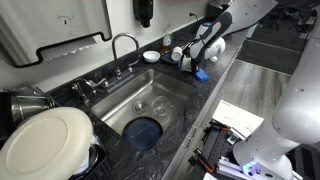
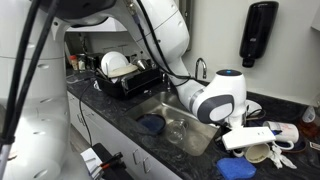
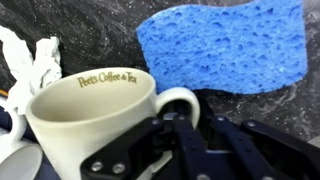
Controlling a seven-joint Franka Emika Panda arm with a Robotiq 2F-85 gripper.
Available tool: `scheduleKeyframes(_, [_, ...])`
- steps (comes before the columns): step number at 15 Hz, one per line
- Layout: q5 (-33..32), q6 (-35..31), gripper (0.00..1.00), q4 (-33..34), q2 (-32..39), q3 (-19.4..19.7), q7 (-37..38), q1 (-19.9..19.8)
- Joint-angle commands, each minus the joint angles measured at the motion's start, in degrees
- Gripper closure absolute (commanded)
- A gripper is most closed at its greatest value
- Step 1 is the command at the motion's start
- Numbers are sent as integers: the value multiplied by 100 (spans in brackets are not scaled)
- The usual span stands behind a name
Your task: Place the beige mug inside the sink
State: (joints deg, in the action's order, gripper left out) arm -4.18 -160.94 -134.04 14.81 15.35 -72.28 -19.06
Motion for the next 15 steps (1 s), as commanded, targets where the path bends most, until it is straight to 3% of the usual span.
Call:
scheduleKeyframes(1, [-105,192,100,143,79,-101,168,-111])
scheduleKeyframes(6, [-453,363,98,85,-140,0,593,59])
scheduleKeyframes(12, [-1524,458,98,-320,-1033,3,1416,372])
scheduleKeyframes(15, [-1300,381,98,-588,-1431,-220,1214,449])
